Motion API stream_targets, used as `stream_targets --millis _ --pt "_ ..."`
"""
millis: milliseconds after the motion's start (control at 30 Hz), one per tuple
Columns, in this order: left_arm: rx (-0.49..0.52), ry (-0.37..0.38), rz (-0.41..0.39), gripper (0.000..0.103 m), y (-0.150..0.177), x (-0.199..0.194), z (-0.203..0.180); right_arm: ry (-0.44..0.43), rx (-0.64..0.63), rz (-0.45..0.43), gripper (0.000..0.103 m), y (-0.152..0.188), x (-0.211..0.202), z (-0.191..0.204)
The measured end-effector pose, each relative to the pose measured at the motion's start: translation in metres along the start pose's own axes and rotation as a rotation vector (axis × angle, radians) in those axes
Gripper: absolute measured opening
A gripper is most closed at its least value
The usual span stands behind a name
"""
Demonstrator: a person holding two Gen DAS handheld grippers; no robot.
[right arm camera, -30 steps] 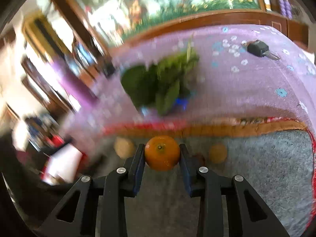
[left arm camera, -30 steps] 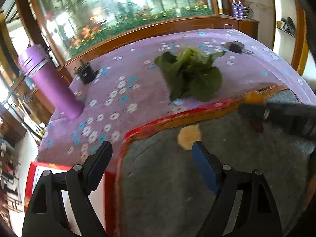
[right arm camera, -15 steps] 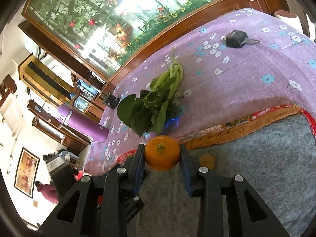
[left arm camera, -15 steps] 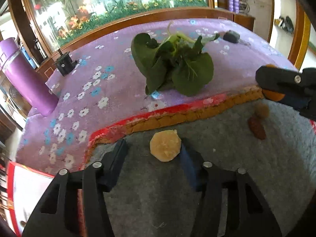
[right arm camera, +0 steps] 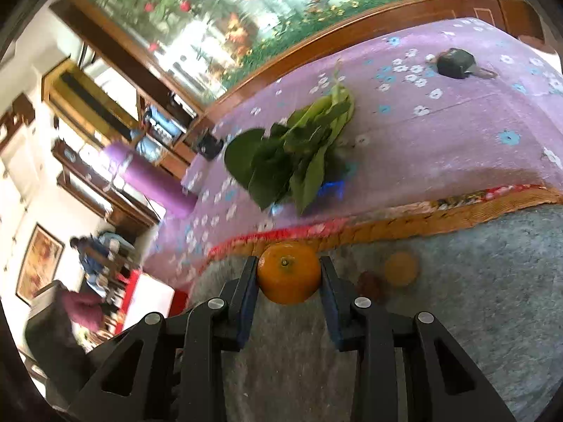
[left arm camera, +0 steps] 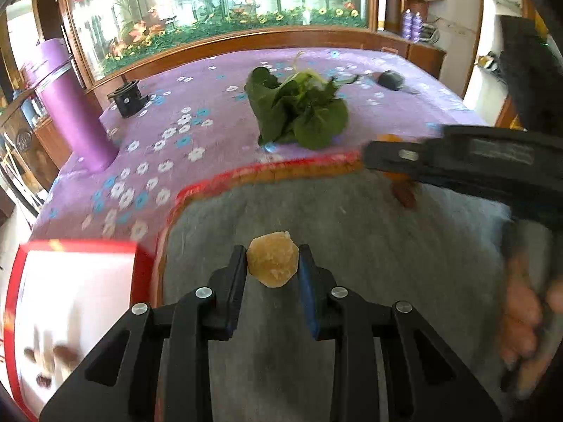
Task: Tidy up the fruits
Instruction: 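Carry the pale cube and orange into the white tray and open both grippers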
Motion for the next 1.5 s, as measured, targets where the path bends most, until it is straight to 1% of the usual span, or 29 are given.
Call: stream_targets --millis 100,200,333,433,500,567,667,733,833,900,967,1000,1067,1100,1133,1167,1333,1500 --pt "0.012 -0.010 -0.026 0.026 0.025 -0.026 -0.003 0.013 -0.030 -0.007 0.034 0.002 0.000 0.004" --pt "0.002 0.034 -0.030 0.026 0.047 -0.044 -0.005 0.030 -0.030 -0.019 0.034 0.003 0.000 0.003" --pt "-0.002 0.039 -0.055 0.026 0.065 -0.060 -0.006 0.079 -0.014 -0.021 0.034 0.007 0.003 -0.004" --pt "-0.005 0.054 -0.058 0.026 0.074 -0.065 -0.001 0.083 0.033 -0.014 0.034 0.015 -0.001 -0.010" --pt "0.001 0.050 -0.056 0.026 0.080 -0.064 0.002 0.096 0.041 -0.013 0.034 0.026 -0.009 -0.008" --pt "0.001 0.047 -0.052 0.026 0.085 -0.061 0.006 0.117 0.017 -0.015 0.034 0.046 -0.021 -0.001" --pt "-0.010 0.063 -0.025 0.026 0.094 -0.053 0.010 0.158 -0.030 0.018 0.034 0.076 -0.032 0.007" --pt "-0.007 0.058 -0.029 0.026 0.098 -0.053 0.009 0.181 -0.066 0.037 0.034 0.097 -0.041 0.012" --pt "-0.004 0.059 -0.040 0.026 0.102 -0.054 0.007 0.178 -0.138 0.039 0.034 0.120 -0.049 0.023" --pt "-0.002 0.045 -0.046 0.026 0.103 -0.052 0.008 0.210 -0.196 0.021 0.034 0.135 -0.049 0.028" --pt "-0.005 0.029 -0.044 0.026 0.105 -0.050 0.008 0.229 -0.224 0.009 0.034 0.143 -0.045 0.029" --pt "-0.012 0.027 -0.039 0.026 0.106 -0.048 0.009 0.227 -0.213 0.023 0.034 0.144 -0.041 0.027" --pt "-0.011 0.005 -0.034 0.026 0.107 -0.043 0.009 0.229 -0.186 0.010 0.034 0.141 -0.044 0.023" --pt "-0.012 -0.003 -0.032 0.026 0.109 -0.041 0.009 0.226 -0.175 0.027 0.034 0.141 -0.041 0.020" --pt "-0.017 -0.004 -0.027 0.026 0.110 -0.039 0.009 0.217 -0.164 0.041 0.034 0.141 -0.039 0.018" --pt "-0.018 -0.005 -0.025 0.026 0.110 -0.038 0.009 0.206 -0.158 0.032 0.034 0.140 -0.041 0.017" --pt "-0.009 -0.034 -0.030 0.026 0.111 -0.036 0.006 0.206 -0.160 0.035 0.034 0.141 -0.040 0.015" --pt "-0.009 -0.037 -0.030 0.026 0.112 -0.035 0.006 0.181 -0.145 0.032 0.034 0.141 -0.043 0.013"
Point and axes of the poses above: each gripper's, at about its wrist camera, not at the fingertips, and x roughly the way its jaws point, z to its left, y to its underside, the point moved 4 cm from there along x, roughly the way its jaws point, and after that the axes turned 7 degrees about z, right-handed, at the moved point
